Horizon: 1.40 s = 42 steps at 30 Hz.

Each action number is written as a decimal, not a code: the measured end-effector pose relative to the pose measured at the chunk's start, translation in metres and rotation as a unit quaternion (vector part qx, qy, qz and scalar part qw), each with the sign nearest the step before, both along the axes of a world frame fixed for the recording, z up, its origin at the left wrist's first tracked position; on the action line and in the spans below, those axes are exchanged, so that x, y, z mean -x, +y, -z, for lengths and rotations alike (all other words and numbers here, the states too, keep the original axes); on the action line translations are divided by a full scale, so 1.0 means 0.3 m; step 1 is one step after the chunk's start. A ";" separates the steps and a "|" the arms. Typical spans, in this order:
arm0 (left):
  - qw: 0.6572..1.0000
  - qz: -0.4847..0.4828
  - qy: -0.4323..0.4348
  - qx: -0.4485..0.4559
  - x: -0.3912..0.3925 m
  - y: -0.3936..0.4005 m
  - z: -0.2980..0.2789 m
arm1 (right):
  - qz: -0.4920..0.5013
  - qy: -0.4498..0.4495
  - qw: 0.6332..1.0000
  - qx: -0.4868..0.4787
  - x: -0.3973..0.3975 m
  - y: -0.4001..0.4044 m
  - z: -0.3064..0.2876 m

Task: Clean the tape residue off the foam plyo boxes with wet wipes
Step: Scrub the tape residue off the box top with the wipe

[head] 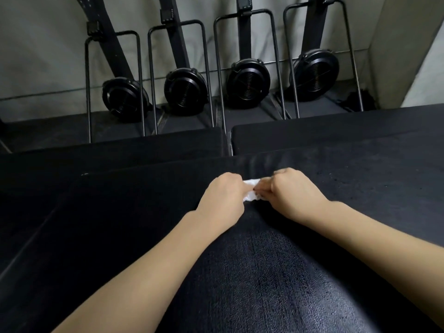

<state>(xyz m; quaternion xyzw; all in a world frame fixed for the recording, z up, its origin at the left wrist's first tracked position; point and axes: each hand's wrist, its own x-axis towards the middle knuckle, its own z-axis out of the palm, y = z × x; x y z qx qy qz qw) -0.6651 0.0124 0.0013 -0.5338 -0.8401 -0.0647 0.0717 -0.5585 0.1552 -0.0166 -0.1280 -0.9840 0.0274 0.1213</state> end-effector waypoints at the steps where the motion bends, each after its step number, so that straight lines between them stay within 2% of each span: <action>1: 1.000 0.012 0.008 0.002 -0.007 -0.014 0.007 | 0.000 0.006 1.000 0.004 -0.009 -0.002 0.014; 7: 0.998 -0.056 0.018 -0.008 0.029 0.052 -0.050 | 0.025 0.009 0.999 0.030 0.118 0.058 0.027; 13: 0.998 -0.059 0.032 -0.003 0.196 0.120 -0.057 | 0.059 0.015 0.994 0.093 0.296 0.090 0.000; 19: 0.993 -0.121 0.000 0.000 0.301 0.104 -0.050 | 0.041 0.019 0.994 0.102 0.389 0.064 -0.001; 23: 0.994 -0.109 0.003 -0.013 0.252 0.149 -0.045 | 0.026 0.011 0.997 0.077 0.345 0.088 -0.039; 27: 0.997 -0.069 -0.020 -0.029 0.166 0.260 -0.033 | 0.056 -0.023 0.997 0.052 0.239 0.208 -0.064; 33: 0.995 -0.046 -0.085 -0.032 0.101 0.395 -0.043 | 0.104 -0.030 0.988 0.114 0.133 0.297 -0.095; 35: 0.995 -0.043 -0.085 -0.024 0.088 0.385 -0.038 | 0.103 -0.028 0.987 0.118 0.100 0.278 -0.102; 42: 0.998 0.010 -0.053 -0.018 -0.076 0.197 -0.012 | 0.020 -0.035 0.998 0.041 -0.118 0.188 -0.059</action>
